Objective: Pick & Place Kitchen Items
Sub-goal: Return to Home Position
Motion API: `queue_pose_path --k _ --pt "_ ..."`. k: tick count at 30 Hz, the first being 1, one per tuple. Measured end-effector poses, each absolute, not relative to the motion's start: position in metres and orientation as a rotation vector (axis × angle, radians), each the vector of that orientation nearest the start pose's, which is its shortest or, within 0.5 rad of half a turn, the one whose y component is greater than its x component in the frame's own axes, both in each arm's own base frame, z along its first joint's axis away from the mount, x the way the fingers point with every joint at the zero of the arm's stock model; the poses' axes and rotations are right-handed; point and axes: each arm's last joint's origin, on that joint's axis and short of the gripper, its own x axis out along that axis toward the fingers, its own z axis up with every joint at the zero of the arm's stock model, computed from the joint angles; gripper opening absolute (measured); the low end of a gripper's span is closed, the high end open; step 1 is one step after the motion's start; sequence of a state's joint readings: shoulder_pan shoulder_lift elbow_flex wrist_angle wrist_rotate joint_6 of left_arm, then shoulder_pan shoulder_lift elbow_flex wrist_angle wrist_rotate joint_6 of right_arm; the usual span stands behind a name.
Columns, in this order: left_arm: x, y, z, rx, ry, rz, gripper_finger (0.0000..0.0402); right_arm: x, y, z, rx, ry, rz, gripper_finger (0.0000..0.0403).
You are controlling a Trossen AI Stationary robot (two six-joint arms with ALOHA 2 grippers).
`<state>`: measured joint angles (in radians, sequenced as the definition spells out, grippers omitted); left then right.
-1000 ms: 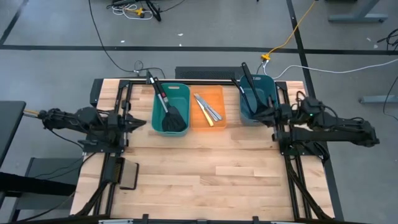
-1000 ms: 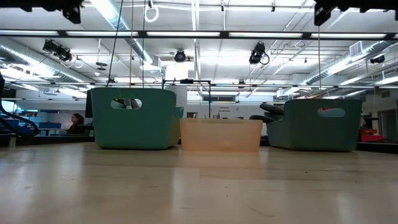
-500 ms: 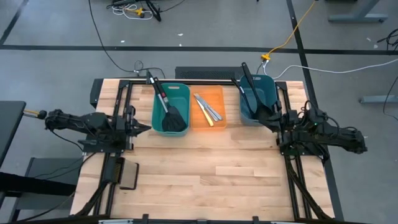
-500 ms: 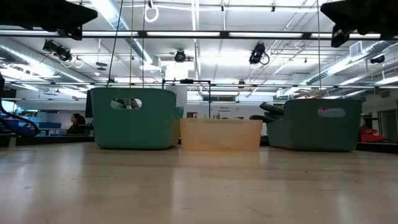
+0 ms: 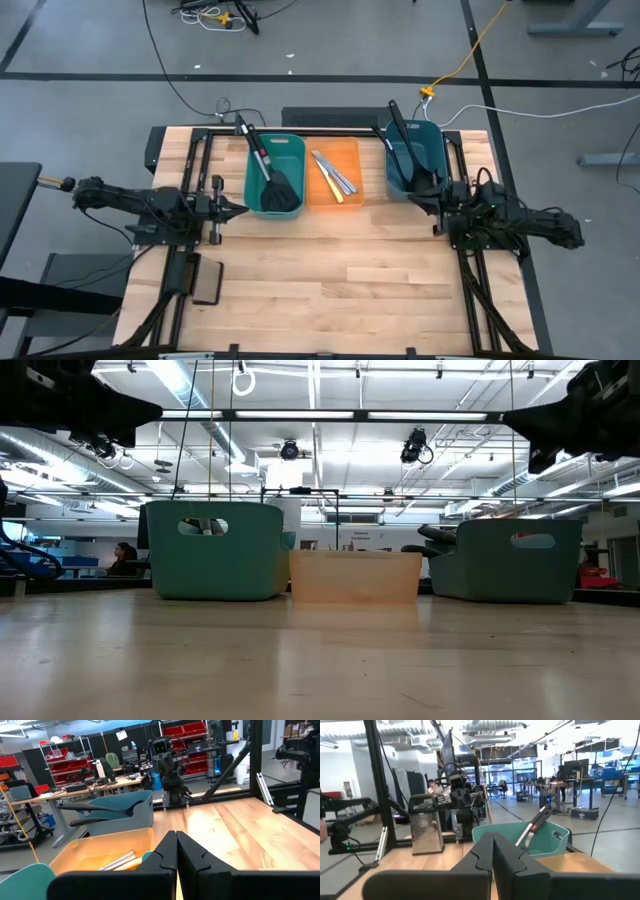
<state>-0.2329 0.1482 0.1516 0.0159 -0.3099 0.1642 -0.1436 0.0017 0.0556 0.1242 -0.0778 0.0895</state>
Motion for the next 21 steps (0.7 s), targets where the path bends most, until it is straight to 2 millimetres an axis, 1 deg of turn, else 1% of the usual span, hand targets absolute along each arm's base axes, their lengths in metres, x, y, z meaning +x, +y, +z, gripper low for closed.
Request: queue_pose_path --k 4,10,19,21 --pt "0.098 -0.014 0.205 0.165 -0.011 0.078 0.0001 0.095 -0.012 0.180 0.082 -0.146 -0.065 0.0005" --pt "0.098 -0.015 0.200 0.171 0.037 0.063 0.0001 0.095 -0.012 0.181 0.087 -0.140 -0.073 0.0005" --pt "0.098 -0.015 0.200 0.136 0.039 0.060 0.0001 0.095 -0.012 0.181 0.102 -0.141 -0.075 0.0006" --pt "0.098 -0.015 0.200 0.125 0.037 0.057 0.0008 0.095 -0.012 0.182 0.100 -0.152 -0.075 0.0009"
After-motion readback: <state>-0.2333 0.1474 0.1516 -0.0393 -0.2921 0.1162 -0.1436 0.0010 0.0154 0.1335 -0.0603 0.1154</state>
